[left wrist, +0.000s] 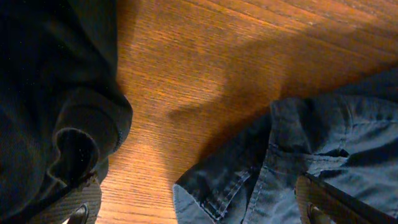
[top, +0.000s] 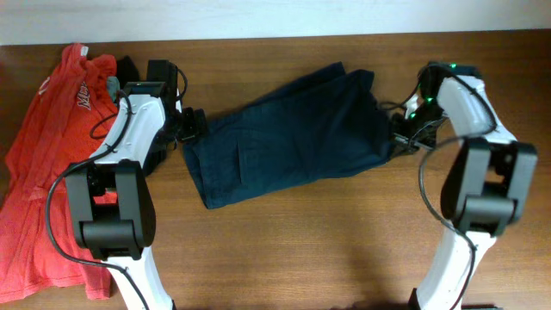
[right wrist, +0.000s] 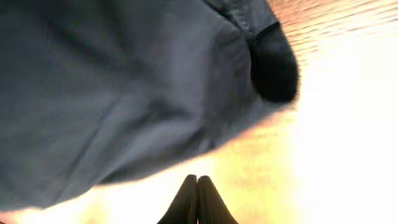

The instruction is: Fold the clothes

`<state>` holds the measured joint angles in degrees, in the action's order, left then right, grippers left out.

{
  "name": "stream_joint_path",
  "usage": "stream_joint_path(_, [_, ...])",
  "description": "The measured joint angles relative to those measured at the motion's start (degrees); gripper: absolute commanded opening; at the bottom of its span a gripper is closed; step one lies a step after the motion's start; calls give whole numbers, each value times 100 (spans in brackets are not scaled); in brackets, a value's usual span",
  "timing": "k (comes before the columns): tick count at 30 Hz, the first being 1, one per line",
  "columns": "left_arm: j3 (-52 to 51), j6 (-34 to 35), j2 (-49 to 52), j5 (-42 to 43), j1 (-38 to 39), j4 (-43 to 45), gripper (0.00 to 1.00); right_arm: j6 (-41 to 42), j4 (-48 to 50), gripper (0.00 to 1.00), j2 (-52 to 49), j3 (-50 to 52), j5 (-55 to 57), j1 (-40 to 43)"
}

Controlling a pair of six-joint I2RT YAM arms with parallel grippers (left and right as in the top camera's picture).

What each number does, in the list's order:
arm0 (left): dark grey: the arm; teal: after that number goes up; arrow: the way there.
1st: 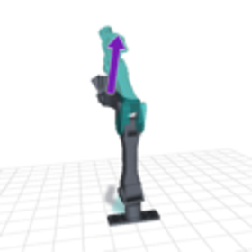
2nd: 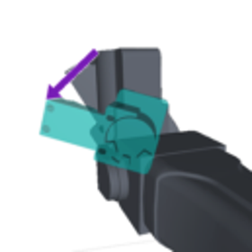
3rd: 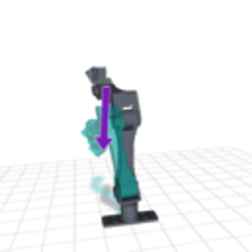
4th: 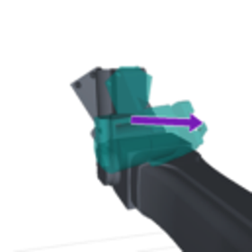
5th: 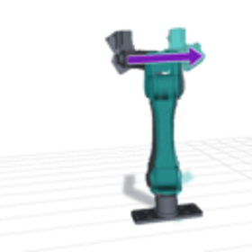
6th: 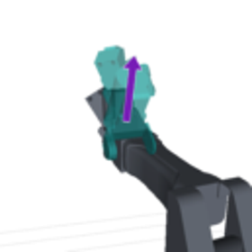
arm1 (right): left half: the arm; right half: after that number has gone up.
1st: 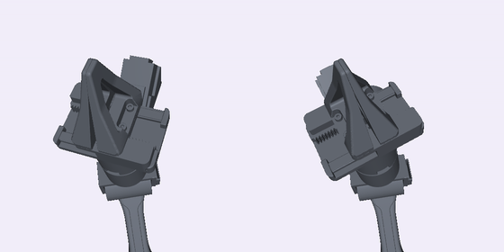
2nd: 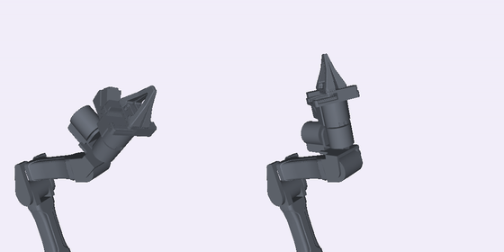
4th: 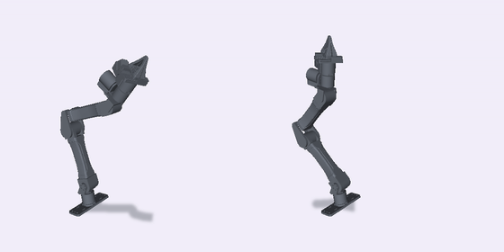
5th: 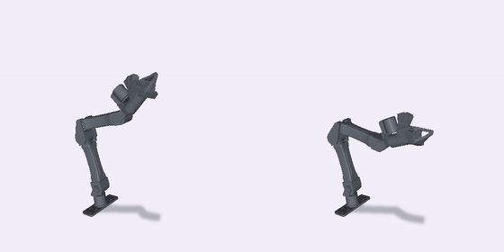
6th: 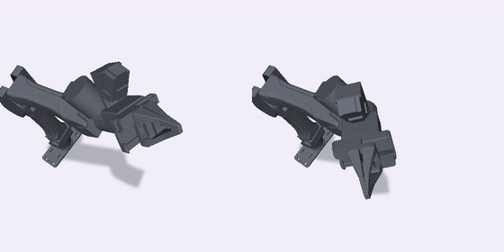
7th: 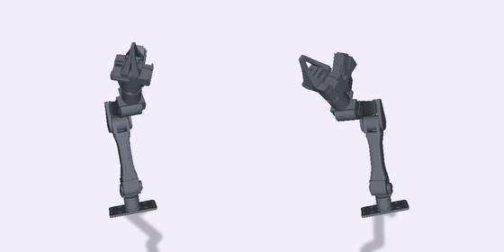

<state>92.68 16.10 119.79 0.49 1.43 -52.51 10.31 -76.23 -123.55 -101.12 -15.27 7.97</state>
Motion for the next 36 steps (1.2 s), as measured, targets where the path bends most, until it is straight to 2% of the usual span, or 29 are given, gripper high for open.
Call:
stream_joint_path(5, [101,-136,-24,219,0,-17,99,-354,323,40,769,-2,24,-2])
stream_joint_path(10, [216,-192,-313,485,0,4,99,-863,1086,64,879,0,39,-2])
stream_joint_path(11, [258,-216,-424,540,0,7,99,-962,1224,68,837,0,42,-2])
stream_joint_path(13, [321,-245,-623,616,0,70,99,-1078,1453,68,758,0,46,-2])
stream_joint_path(14, [358,-264,-748,649,0,129,99,-1110,1552,67,708,0,44,-2])
stream_joint_path(16, [389,-289,-966,682,0,251,99,-1198,1696,52,621,0,44,-13])
stream_joint_path(19, [428,-306,-1255,719,0,468,99,-1250,1843,39,507,0,48,-20])
stream_joint_path(21, [444,-306,-1373,767,0,595,99,-1279,1902,25,424,0,59,-39])
stream_joint_path(25, [450,-306,-1432,879,0,723,99,-1298,1965,4,269,0,76,-136])
stream_joint_path(36, [450,-654,-1432,1419,0,1139,99,-1257,2114,4,-214,0,90,-345])
